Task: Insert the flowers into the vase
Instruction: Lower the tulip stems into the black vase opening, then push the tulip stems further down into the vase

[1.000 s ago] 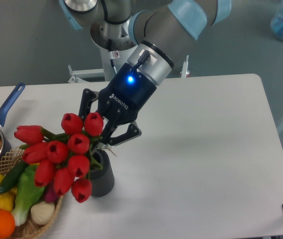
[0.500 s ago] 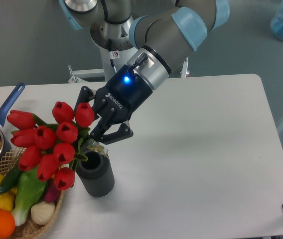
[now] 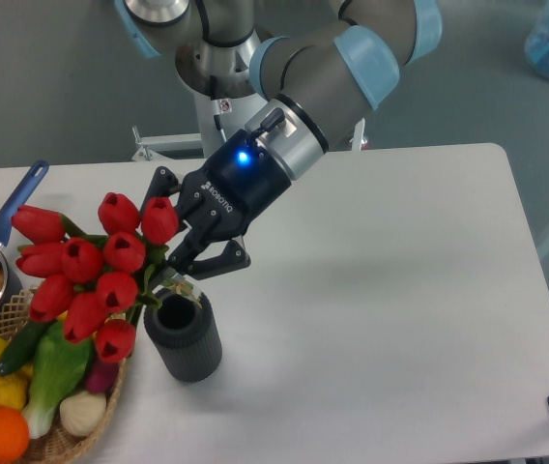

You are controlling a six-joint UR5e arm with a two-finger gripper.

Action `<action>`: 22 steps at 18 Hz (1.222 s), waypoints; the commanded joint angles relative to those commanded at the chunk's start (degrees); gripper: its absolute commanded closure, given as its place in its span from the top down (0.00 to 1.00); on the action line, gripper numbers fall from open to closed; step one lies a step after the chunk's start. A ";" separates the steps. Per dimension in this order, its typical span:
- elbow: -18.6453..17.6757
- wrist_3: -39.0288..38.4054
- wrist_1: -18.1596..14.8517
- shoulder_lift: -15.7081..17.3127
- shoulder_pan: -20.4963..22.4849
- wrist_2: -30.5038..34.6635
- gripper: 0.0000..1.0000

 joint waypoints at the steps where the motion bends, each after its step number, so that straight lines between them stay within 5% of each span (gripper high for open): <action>1: -0.27 0.09 0.00 0.00 -0.09 0.00 0.32; 22: 0.17 0.70 0.18 -3.16 -0.35 -2.64 0.33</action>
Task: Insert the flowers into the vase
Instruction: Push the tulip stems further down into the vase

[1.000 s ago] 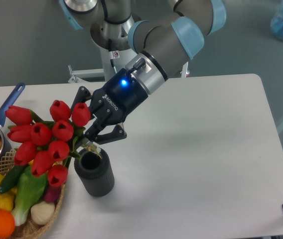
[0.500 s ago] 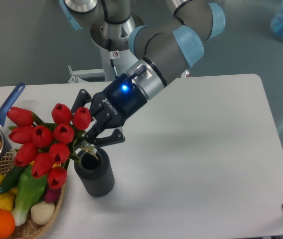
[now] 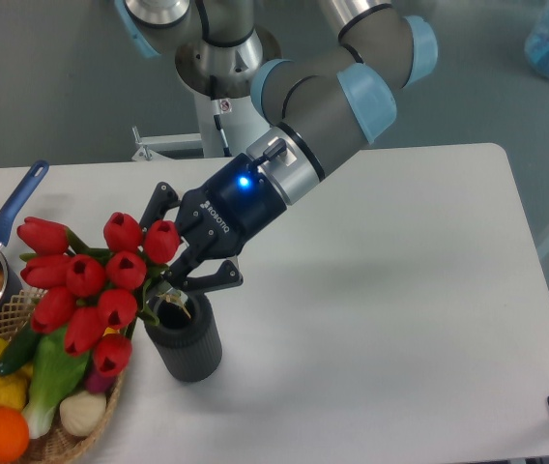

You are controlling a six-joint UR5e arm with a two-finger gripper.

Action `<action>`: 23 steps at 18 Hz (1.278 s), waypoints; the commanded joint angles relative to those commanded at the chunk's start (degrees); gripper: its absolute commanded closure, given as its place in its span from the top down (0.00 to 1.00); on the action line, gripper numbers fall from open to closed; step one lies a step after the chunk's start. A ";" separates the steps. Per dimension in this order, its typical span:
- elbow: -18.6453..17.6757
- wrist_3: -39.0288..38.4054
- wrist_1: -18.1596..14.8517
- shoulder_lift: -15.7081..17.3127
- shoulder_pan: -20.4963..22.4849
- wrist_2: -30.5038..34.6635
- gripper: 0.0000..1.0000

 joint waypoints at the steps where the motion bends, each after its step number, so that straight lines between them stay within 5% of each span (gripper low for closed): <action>1: 0.00 0.00 0.00 -0.26 0.00 0.00 0.33; 23: -3.60 3.96 0.00 -1.41 -0.09 0.09 0.33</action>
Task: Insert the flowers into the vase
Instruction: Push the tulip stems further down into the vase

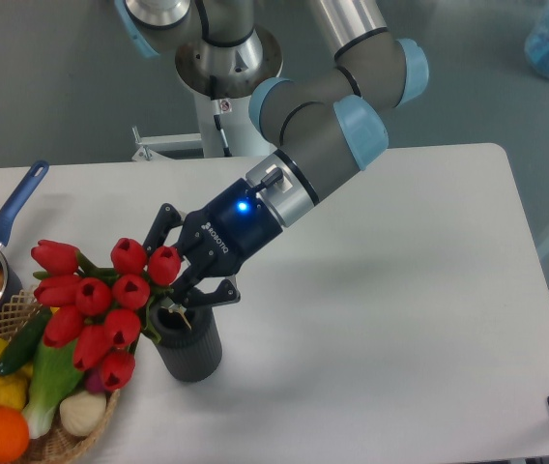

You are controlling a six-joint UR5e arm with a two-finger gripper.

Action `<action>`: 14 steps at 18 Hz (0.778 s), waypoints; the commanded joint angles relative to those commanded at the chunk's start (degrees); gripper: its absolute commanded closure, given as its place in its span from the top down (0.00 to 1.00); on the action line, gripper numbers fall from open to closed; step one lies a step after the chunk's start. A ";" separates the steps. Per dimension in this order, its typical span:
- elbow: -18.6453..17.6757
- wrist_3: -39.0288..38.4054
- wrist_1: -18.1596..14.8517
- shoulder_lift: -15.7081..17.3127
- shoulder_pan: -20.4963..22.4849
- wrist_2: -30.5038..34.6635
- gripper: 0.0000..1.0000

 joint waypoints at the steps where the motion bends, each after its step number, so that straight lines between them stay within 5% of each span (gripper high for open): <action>1: 0.00 0.09 0.00 -0.09 0.00 0.00 0.33; 14: -1.05 7.29 0.00 -2.29 -0.26 -2.36 0.32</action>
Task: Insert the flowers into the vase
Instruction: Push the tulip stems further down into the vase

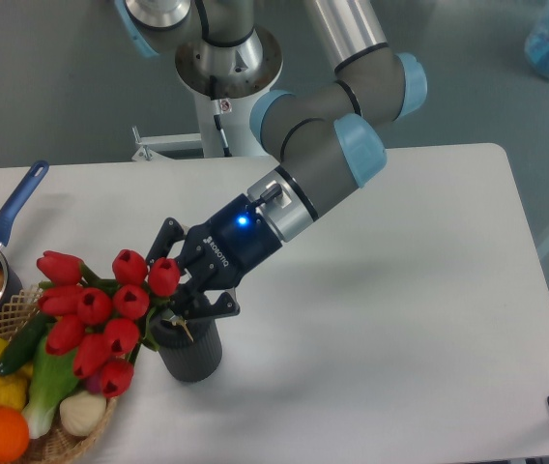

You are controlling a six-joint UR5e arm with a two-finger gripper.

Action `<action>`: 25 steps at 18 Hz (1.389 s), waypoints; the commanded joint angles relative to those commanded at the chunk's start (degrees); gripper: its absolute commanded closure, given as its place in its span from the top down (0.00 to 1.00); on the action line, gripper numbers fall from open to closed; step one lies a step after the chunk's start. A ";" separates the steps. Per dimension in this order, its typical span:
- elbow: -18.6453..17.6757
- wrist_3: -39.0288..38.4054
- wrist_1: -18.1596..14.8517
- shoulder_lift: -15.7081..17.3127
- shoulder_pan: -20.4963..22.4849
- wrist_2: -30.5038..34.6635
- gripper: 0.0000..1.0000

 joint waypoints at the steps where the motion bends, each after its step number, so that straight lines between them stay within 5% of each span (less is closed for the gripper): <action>1: -0.44 0.53 0.00 0.09 0.09 -0.71 0.32; 13: -5.36 0.71 0.00 1.67 0.88 -1.06 0.32; 25: -5.80 2.47 0.00 1.14 1.06 -1.15 0.33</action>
